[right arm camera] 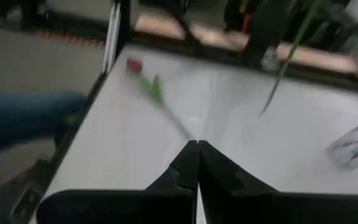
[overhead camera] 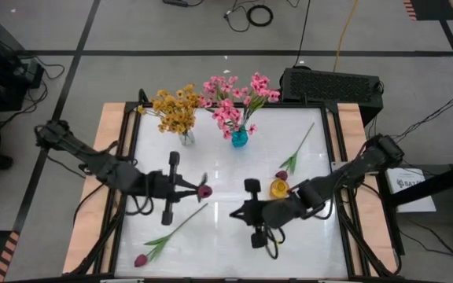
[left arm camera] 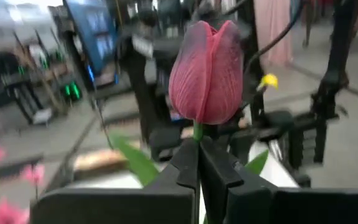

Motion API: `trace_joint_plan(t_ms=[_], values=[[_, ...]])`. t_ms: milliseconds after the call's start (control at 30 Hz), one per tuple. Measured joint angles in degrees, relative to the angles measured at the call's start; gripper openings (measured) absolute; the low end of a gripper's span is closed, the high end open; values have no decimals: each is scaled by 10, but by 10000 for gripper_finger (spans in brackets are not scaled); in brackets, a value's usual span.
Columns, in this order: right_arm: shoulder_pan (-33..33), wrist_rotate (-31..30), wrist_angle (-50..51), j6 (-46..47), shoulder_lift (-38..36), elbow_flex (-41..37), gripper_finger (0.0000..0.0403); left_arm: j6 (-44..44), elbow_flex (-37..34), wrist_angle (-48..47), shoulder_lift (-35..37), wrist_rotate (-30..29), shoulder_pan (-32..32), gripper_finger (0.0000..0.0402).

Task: Sort flowers into vase by color
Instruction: Put the top left red flower into the yellow vase

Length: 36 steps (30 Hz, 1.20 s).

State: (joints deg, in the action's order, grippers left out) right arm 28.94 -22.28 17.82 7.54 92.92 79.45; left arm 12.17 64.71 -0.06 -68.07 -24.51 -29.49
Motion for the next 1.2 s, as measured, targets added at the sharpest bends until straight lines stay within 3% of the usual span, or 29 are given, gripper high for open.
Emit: trace_joint_plan(t_ms=[300,700,867,1200], values=[[-38,-1,-134,-66,-27,0,14,52,0,181,-61,1,-6,6],[-69,75,-213,-87,-26,-1,129,68,0,261,-90,4,-4,6],[-69,76,-217,-93,-24,-1,162,77,0,293,-90,11,-2,6],[-76,72,-263,-117,-2,-1,155,79,0,321,-107,21,2,6]])
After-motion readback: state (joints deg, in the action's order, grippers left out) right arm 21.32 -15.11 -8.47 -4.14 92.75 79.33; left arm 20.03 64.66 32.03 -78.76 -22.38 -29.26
